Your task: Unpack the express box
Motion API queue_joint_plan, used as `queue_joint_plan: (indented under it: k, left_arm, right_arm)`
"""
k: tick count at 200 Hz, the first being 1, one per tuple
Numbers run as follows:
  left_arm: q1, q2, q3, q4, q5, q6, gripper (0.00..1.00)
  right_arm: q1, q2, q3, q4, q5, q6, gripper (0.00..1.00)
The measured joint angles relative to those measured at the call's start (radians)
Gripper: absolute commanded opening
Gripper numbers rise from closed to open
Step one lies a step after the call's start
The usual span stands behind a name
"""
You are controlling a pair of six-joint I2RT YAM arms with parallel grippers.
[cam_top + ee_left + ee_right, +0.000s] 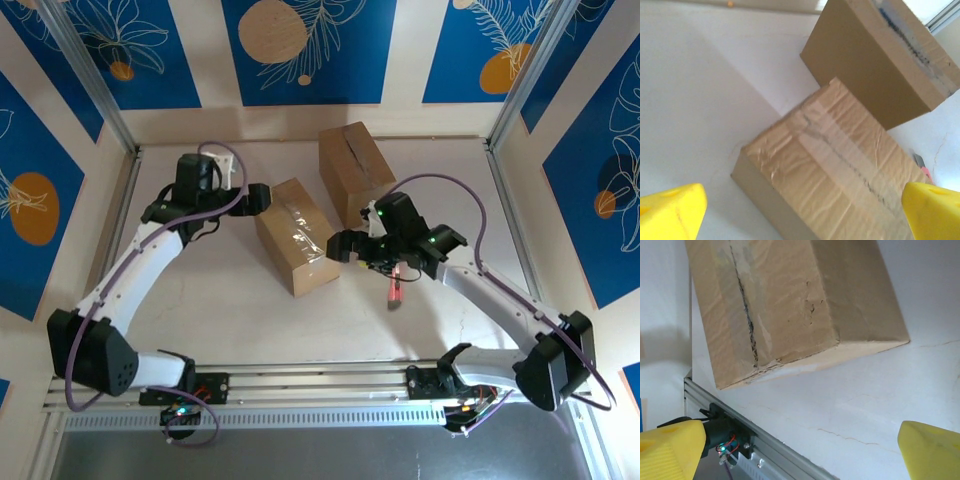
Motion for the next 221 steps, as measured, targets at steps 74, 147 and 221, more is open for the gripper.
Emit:
queue_joint_plan:
  k: [74,147,221]
  left_arm:
    - [-0.01,-0.076,-0.138,-0.033,0.005,-0.076,1.0]
    - [-0.01,-0.117,-0.158,-0.045,0.012,-0.084,1.0]
    - [-0.013,-0.154,-0.108,-0.149,-0.001,-0.098,1.0]
  right_arm:
    - [0.018,0.13,0.0,0.188,-0.029,0.066,0.99]
    - [0.012,0.148,0.0,0.238,0.029,0.098,0.99]
    - [-0.07,-0.009,0.042,-0.162,0.27,0.038,0.99]
